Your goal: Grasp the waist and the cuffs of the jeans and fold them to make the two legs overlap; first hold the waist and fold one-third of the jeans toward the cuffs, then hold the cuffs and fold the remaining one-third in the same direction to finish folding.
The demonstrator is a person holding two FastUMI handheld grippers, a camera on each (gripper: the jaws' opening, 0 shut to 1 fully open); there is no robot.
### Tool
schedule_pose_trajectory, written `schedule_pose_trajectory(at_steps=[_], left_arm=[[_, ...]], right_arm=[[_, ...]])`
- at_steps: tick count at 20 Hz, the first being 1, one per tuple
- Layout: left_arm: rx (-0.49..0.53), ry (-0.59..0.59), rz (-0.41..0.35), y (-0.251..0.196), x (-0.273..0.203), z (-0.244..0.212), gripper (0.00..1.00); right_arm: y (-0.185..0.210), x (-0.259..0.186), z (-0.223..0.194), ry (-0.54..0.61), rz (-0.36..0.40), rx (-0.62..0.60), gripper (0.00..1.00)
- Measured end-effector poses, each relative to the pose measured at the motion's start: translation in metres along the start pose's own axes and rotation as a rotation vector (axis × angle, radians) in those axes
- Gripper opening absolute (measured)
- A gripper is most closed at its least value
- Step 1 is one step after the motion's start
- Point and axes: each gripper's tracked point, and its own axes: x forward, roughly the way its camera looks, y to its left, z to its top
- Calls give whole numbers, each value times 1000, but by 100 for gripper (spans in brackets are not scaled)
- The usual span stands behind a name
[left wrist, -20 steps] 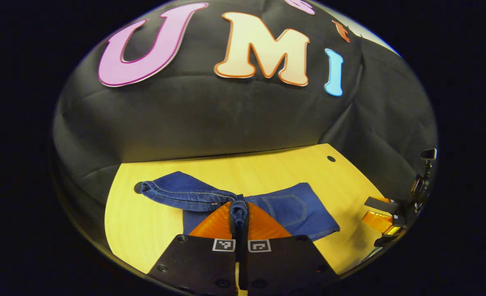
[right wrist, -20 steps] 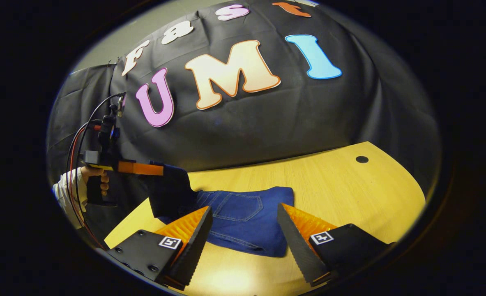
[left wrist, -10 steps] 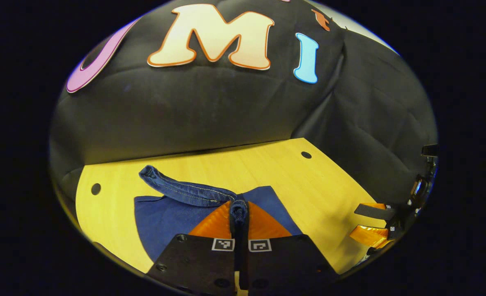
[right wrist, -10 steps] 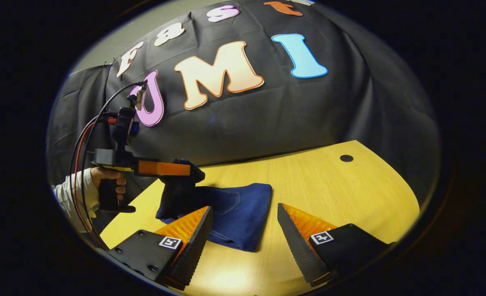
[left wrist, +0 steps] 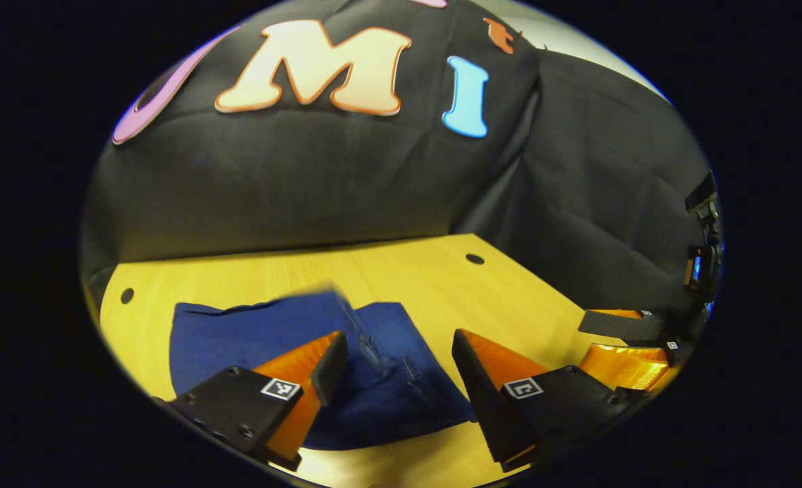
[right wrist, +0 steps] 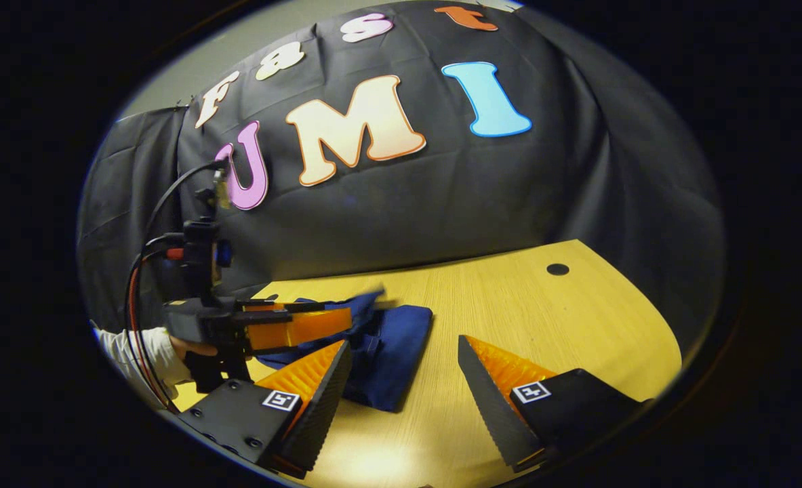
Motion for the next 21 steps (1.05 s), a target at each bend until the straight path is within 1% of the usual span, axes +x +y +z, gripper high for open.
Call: schedule_pose_trajectory(at_steps=[2, 6, 10, 11, 12, 13, 14, 17, 19, 21], left_arm=[[35, -97, 52, -2, -31, 24, 95], [66, -242, 175, 11, -111, 57, 95], [105, -316, 284, 36, -195, 68, 95], [107, -329, 309, 43, -215, 68, 95], [105, -343, 325, 48, -233, 69, 94], [106, -359, 344, 51, -249, 71, 95], [104, -372, 357, 55, -264, 73, 95], [99, -399, 393, 65, -296, 73, 94], [109, -415, 422, 72, -312, 76, 94], [122, -426, 434, 73, -322, 78, 94]], right_arm=[[9, -12, 17, -60, -12, -31, 98], [39, -49, 59, -223, -56, -166, 98], [83, -97, 78, -318, -72, -281, 98], [91, -108, 82, -344, -87, -301, 93], [103, -118, 84, -363, -83, -307, 94], [115, -125, 83, -370, -78, -305, 99], [126, -130, 82, -373, -64, -298, 98], [150, -139, 80, -379, -35, -263, 100], [159, -143, 80, -381, -26, -246, 98], [165, -147, 85, -396, -25, -238, 98]])
